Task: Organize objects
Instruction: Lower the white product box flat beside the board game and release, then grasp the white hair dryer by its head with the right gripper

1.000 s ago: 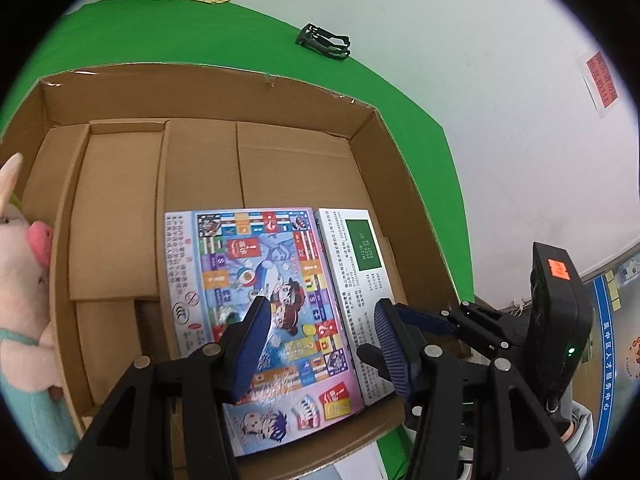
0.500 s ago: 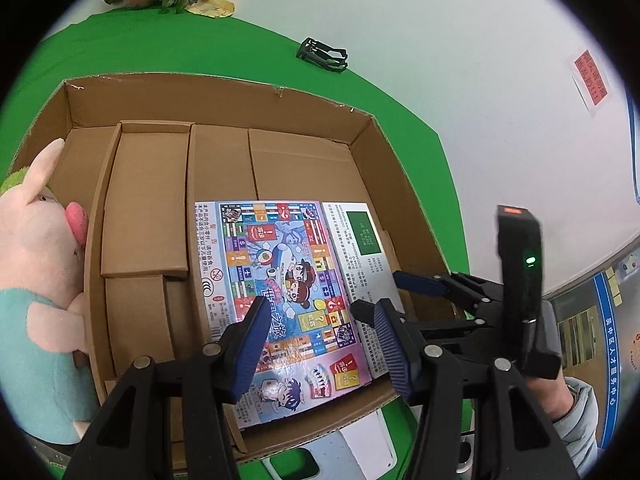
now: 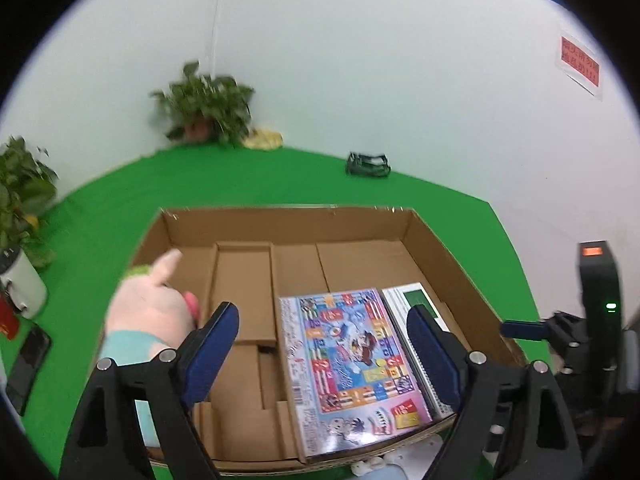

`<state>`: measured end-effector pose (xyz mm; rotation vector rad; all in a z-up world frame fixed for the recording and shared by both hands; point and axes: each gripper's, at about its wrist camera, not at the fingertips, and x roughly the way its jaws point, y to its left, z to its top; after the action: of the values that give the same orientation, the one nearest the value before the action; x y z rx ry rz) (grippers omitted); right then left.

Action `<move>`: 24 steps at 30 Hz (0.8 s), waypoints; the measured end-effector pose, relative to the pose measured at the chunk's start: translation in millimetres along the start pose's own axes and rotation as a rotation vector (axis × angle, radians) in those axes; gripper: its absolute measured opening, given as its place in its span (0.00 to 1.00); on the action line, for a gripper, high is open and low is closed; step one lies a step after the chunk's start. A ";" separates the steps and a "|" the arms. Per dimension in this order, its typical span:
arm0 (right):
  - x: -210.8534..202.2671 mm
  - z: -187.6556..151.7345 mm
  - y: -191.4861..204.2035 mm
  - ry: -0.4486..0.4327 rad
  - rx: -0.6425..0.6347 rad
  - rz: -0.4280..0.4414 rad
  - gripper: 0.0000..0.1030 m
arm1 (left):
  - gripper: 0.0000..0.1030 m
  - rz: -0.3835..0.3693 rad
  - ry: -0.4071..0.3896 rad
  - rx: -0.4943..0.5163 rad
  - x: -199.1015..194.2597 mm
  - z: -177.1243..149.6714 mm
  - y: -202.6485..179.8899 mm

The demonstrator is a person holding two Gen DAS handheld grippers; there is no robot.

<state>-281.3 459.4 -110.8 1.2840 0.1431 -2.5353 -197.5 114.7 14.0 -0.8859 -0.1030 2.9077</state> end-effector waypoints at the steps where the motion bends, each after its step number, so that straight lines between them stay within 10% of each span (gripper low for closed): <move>1: -8.1 -3.5 0.9 -0.021 -0.003 -0.008 1.00 | 0.84 0.004 -0.006 0.011 -2.6 -1.1 -1.5; 24: -122.8 -73.7 14.6 -0.184 0.042 -0.078 1.00 | 0.84 -0.023 0.027 0.045 -24.0 -21.0 -41.2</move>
<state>-151.5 488.2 -55.8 1.0724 0.1021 -2.7204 -162.9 153.5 13.7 -0.9108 -0.0447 2.8641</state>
